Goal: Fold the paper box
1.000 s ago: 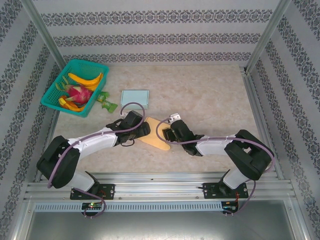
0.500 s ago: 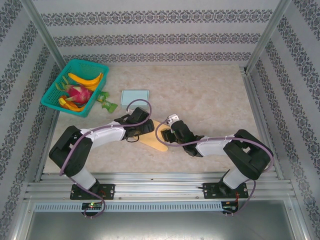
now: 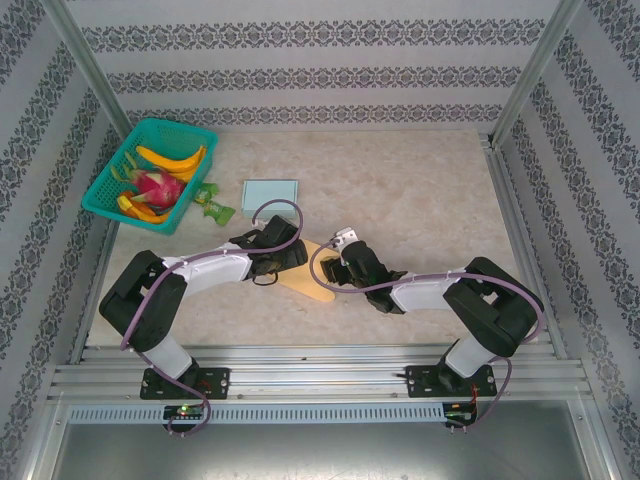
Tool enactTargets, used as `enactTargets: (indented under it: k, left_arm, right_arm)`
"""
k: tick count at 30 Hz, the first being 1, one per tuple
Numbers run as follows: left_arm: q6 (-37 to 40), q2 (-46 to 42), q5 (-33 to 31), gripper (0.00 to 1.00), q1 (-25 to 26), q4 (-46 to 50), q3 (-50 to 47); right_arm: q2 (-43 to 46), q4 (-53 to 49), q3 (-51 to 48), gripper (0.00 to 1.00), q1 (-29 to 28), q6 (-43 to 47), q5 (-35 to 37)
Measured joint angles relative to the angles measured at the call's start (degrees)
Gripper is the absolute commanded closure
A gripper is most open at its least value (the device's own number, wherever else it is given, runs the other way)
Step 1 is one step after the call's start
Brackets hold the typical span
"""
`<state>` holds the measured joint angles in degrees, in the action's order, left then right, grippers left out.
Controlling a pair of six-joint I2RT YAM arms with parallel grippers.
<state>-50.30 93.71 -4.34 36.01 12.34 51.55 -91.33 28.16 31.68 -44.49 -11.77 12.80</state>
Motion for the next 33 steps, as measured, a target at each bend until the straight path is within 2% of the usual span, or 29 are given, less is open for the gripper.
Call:
enactTargets:
  k: [7, 16, 22, 33]
  left_arm:
    - [-1.16, -0.07, -0.39, 0.15, 0.04, 1.62, 0.33]
    - [-2.05, -3.23, -2.75, 0.15, 0.15, 8.22, 0.57]
    - [-2.67, -5.84, -4.70, 0.14, 1.88, 10.80, 0.57]
    - [-3.13, -4.83, -4.94, 0.15, 4.98, 12.57, 0.81]
  right_arm:
    - [0.02, 0.63, -0.37, 0.36, 0.00, -0.42, 0.00]
    - [0.55, 0.59, -0.81, 0.36, 0.00, -1.11, -0.02]
    - [0.55, 0.61, -0.85, 0.36, 0.00, -1.38, -0.02]
    - [0.55, 0.61, -0.85, 0.35, 0.00, -1.38, -0.02]
